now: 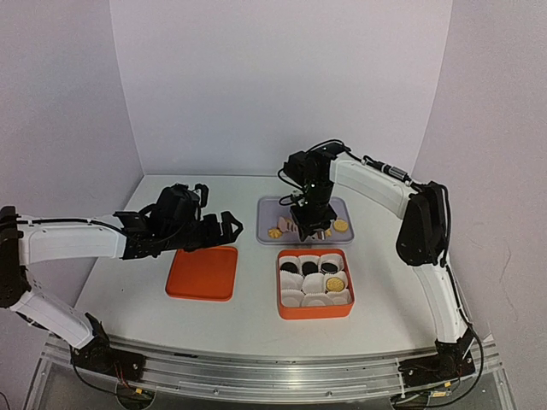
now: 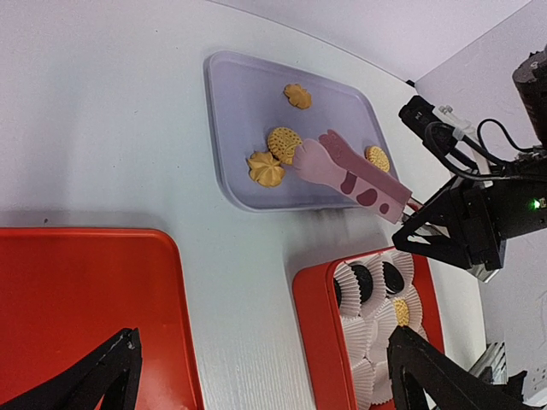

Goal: Pack the cookies

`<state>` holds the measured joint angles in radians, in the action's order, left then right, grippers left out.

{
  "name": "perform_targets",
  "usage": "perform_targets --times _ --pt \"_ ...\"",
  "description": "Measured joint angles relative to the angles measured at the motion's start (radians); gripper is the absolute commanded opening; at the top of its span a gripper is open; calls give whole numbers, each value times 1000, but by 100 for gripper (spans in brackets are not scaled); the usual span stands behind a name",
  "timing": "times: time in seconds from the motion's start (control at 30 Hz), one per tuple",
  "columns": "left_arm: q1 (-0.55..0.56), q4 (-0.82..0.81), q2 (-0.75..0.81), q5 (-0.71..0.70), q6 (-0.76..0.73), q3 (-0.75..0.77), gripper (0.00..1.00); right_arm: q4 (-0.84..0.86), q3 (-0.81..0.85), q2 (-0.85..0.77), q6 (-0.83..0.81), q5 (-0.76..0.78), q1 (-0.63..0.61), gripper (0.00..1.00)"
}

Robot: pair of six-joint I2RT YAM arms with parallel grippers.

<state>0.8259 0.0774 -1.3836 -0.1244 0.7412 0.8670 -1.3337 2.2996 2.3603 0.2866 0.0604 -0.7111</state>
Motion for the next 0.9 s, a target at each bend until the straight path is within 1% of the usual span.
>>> perform_targets --times 0.27,0.43,0.9 --pt "0 1 15 -10 2 -12 100 -2 46 47 5 16 5 35" --pt "0 1 29 -11 11 -22 100 -2 80 77 8 16 9 36" --pt "0 1 62 -28 19 -58 100 -2 96 112 13 10 24 36"
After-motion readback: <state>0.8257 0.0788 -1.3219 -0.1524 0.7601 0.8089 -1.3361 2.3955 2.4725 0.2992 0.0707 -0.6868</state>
